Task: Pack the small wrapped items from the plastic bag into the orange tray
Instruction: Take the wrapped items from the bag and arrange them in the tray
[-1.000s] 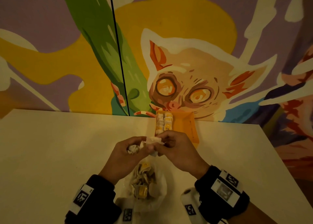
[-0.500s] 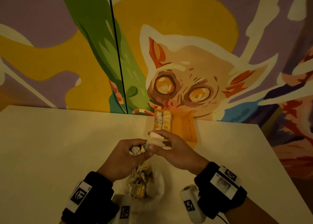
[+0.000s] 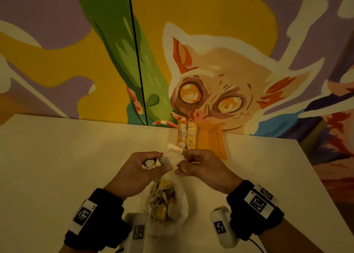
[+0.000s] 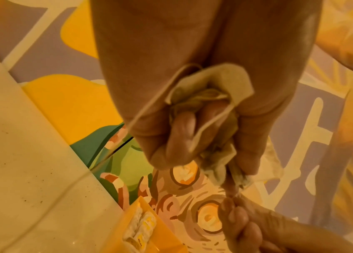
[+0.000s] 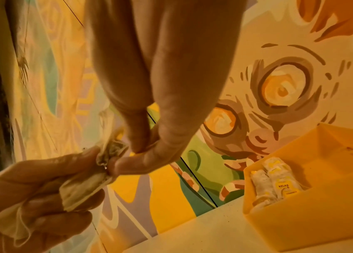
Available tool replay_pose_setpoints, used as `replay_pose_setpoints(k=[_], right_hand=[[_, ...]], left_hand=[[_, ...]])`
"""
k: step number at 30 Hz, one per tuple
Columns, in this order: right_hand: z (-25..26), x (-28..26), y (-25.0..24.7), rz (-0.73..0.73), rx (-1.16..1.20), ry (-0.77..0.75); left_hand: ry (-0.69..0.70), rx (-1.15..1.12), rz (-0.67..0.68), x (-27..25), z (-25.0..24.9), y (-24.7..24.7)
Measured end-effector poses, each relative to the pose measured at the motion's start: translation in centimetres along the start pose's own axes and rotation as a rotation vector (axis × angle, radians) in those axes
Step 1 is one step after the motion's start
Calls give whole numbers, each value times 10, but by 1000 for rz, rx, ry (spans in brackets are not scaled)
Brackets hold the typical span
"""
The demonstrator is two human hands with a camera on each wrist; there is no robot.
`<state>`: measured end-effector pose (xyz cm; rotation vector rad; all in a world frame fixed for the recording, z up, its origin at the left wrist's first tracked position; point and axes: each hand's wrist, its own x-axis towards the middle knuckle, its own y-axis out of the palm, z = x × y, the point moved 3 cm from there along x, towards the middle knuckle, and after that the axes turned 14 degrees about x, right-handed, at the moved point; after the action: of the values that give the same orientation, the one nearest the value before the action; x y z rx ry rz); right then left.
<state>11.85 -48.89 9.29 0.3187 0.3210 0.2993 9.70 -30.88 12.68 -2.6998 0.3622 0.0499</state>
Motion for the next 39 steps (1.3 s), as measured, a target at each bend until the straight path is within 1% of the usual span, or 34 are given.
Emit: replay_pose_setpoints(k=[4,7,9,13,16,19,21,24,29,35,39], right_hand=[[9,1,-2,-97,-73,-100],[12,2,-1,-206,-165,-180],[9,3,1,-236,-161,-201],[3,6,6,-274,-51,-238],[0,7,9,-284,44,-216],[-5,9,11,-262,140,-175],[-6,7,13,-230,168,-186],[-6,3,14,-231,-69,-276],[-14,5,6,-239,-208,-337],[-17,7,1,-142,-412,-310],[-14,18,-10,-151,-455,-267]], left_hand=[[-4,20,31,-1,1,5],[-23,24,-18,0,1,10],[-34,24,-45,2,0,13],[-74,18,-73,3,1,16],[-101,25,-80,4,3,18],[-122,28,-117,5,7,17],[-125,24,-142,6,10,16],[-111,24,-156,7,11,17],[-102,68,-110,6,13,23],[-154,54,-53,10,23,28],[-168,72,-59,15,29,31]])
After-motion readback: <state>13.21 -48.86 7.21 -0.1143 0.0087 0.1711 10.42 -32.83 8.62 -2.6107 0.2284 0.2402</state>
